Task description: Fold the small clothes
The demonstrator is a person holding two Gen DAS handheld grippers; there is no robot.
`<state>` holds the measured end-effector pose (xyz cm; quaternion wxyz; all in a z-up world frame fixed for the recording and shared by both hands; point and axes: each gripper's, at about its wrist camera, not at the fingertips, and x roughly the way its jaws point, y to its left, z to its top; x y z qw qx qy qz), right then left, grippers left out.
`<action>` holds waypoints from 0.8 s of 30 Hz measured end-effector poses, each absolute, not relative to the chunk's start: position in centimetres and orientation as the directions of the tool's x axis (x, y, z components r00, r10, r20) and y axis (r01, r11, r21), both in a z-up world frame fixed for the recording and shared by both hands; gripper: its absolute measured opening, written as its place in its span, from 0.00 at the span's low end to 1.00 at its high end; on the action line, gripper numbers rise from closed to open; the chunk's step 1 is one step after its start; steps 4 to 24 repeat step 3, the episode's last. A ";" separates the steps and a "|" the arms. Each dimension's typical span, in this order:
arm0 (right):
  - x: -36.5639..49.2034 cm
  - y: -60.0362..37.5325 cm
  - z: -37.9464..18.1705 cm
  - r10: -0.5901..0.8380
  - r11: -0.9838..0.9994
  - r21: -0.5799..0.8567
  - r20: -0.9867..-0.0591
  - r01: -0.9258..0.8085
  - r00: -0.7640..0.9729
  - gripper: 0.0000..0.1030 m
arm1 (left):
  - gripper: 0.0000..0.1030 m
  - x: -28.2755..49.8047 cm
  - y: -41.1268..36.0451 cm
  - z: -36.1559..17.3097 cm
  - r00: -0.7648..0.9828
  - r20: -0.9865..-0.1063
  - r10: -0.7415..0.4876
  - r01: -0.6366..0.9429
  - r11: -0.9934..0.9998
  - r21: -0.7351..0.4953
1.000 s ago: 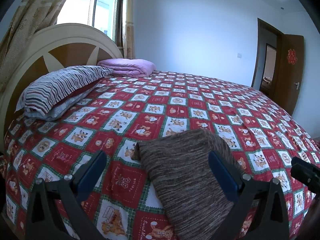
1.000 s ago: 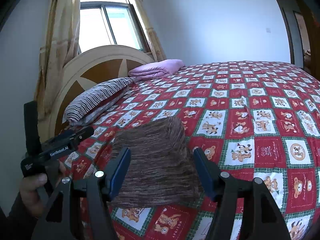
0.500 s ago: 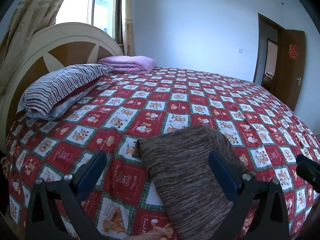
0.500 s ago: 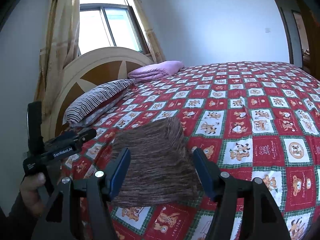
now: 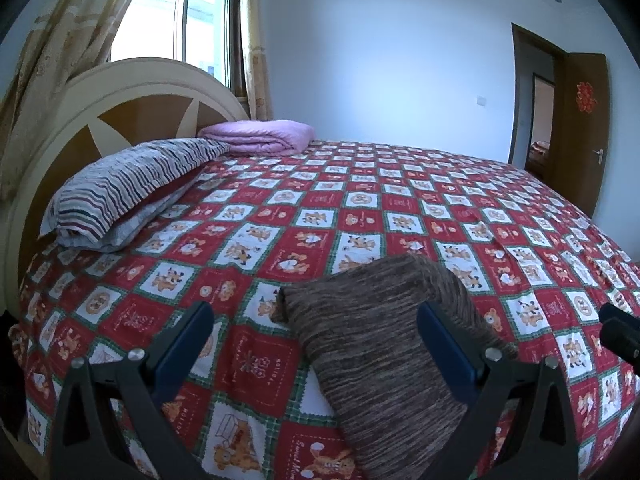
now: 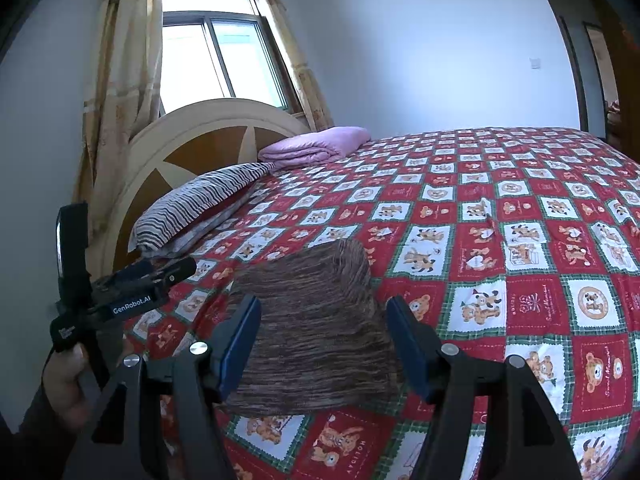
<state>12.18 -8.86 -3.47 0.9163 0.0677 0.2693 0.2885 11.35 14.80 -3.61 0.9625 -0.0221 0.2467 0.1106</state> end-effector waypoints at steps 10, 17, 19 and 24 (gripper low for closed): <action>12.2 -8.9 -3.6 0.564 0.825 0.278 -0.461 -0.492 0.685 0.64 | 1.00 11.5 14.6 -3.6 0.855 -0.478 0.203 -0.219 0.975 0.022; 12.2 -8.9 -3.6 0.564 0.825 0.278 -0.461 -0.492 0.685 0.64 | 1.00 11.5 14.6 -3.6 0.855 -0.478 0.203 -0.219 0.975 0.022; 12.2 -8.9 -3.6 0.564 0.825 0.278 -0.461 -0.492 0.685 0.64 | 1.00 11.5 14.6 -3.6 0.855 -0.478 0.203 -0.219 0.975 0.022; 12.2 -8.9 -3.6 0.564 0.825 0.278 -0.461 -0.492 0.685 0.64 | 1.00 11.5 14.6 -3.6 0.855 -0.478 0.203 -0.219 0.975 0.022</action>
